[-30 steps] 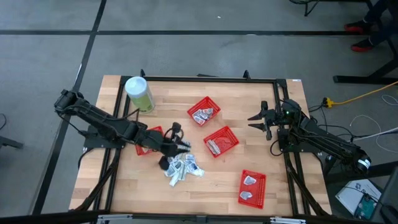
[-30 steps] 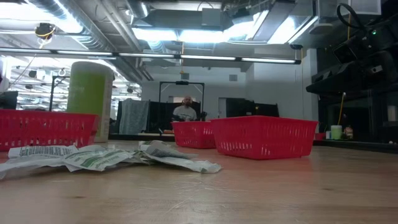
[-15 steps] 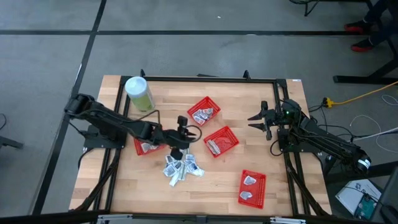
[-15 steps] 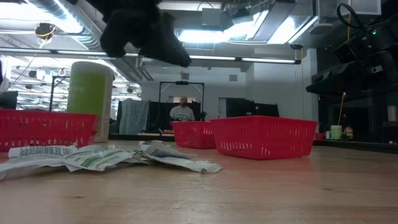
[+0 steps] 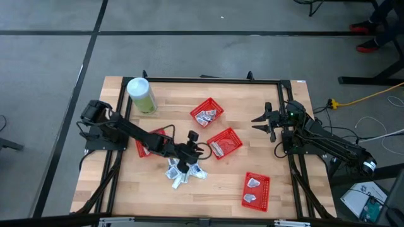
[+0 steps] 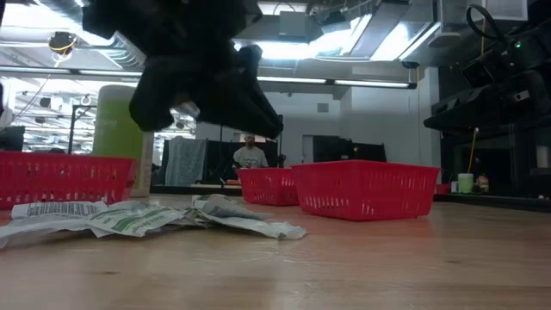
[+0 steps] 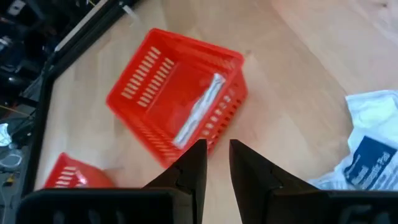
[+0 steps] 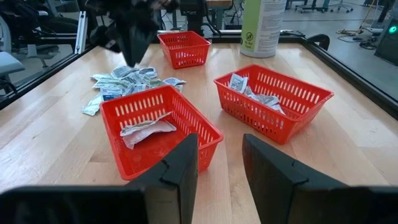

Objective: Pick & Place First Aid Supplies
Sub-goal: Put the green bandage into the red container

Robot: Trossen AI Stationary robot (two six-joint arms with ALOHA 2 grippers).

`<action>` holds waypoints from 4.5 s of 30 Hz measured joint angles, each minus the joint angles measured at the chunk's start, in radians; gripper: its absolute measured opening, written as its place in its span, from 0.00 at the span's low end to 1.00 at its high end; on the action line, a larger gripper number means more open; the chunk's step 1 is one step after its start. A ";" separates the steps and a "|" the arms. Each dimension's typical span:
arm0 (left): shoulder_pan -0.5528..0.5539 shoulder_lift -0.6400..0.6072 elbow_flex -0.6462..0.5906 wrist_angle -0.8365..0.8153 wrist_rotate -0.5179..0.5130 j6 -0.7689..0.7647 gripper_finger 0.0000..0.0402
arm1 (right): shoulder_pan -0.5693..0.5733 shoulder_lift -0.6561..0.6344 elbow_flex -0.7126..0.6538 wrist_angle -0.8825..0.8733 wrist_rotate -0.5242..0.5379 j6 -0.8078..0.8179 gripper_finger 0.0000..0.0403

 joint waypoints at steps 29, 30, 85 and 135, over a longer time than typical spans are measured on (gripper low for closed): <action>0.036 0.092 0.023 0.152 -0.170 0.051 0.15 | 0.000 0.000 0.000 0.000 0.000 0.000 0.31; 0.042 0.092 0.023 0.152 -0.175 0.048 0.15 | 0.000 0.000 0.000 0.000 0.000 0.000 0.31; 0.054 -0.068 -0.062 -0.190 0.076 -0.476 0.14 | 0.000 0.000 0.000 0.000 0.000 0.000 0.31; 0.063 -0.029 -0.063 -0.277 0.138 -0.810 0.28 | 0.000 0.000 0.000 0.000 0.000 0.000 0.31</action>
